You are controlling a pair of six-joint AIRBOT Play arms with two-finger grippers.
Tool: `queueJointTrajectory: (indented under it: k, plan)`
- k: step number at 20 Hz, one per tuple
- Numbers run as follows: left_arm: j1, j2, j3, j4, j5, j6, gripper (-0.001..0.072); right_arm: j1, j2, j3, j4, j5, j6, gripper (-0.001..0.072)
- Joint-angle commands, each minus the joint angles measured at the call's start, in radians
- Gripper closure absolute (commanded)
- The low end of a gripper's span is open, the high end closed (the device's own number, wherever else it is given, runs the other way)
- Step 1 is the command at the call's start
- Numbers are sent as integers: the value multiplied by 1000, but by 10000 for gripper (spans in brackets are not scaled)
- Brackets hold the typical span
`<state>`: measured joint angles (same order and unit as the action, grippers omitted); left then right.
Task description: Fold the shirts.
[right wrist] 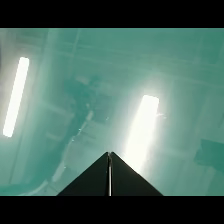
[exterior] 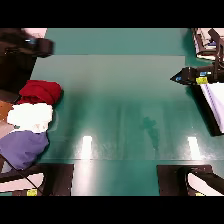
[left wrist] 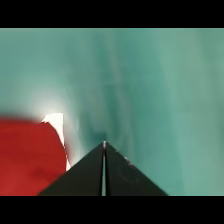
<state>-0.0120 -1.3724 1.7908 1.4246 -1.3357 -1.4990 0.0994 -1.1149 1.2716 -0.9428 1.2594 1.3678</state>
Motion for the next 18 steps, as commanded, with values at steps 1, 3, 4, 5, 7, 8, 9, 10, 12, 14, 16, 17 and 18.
queueJointTrajectory:
  k: [1,3,4,5,7,8,9,10,12,14,16,17,18]
  plan:
    - [206,11,-85,40,-49,-19,680,1,1,0,0,0,0,689]
    - [275,9,-187,37,-20,-23,338,3,1,0,0,-1,1,689]
    - [299,6,-252,36,12,-43,-7,3,1,0,0,-1,1,689]
    - [316,4,-320,34,50,-60,-13,3,1,0,0,-3,1,689]
    - [319,3,-455,33,157,-56,-13,3,1,0,0,-8,1,689]
    - [319,0,-515,12,214,-55,-13,3,1,0,1,-14,1,689]
    - [319,-9,-569,-14,275,-53,-13,2,1,0,1,-20,1,689]
    - [319,-25,-603,-42,314,-52,-13,3,1,0,1,-27,1,690]
    - [319,-68,-624,-99,341,-35,-13,3,1,0,1,-31,1,689]
    - [319,-93,-624,-156,364,-17,-13,3,1,0,2,-31,1,689]
    - [319,-95,-619,-205,394,-12,251,3,1,0,2,-30,1,689]
    - [319,-94,-613,-217,393,-11,566,3,1,0,2,-30,1,689]
    - [319,-94,-599,-230,383,-10,674,3,1,0,2,-30,1,689]
